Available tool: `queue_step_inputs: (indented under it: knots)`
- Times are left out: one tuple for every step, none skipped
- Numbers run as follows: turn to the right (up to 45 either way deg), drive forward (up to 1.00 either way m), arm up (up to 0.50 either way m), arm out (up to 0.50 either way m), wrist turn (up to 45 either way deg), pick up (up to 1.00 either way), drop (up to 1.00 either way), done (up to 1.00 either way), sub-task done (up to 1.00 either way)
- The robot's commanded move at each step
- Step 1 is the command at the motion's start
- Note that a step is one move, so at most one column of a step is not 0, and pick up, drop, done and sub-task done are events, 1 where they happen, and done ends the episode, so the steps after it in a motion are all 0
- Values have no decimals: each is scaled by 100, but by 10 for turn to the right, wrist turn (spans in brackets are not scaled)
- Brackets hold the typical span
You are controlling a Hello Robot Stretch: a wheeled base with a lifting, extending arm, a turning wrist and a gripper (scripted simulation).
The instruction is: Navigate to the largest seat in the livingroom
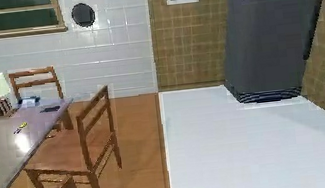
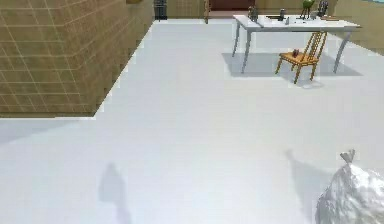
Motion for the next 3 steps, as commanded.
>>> queue_step_inputs:
  knots:
    - [-450,0,0,0,0,0,0,0,0]
    - [-450,0,0,0,0,0,0,0,0]
    - [-450,0,0,0,0,0,0,0,0]
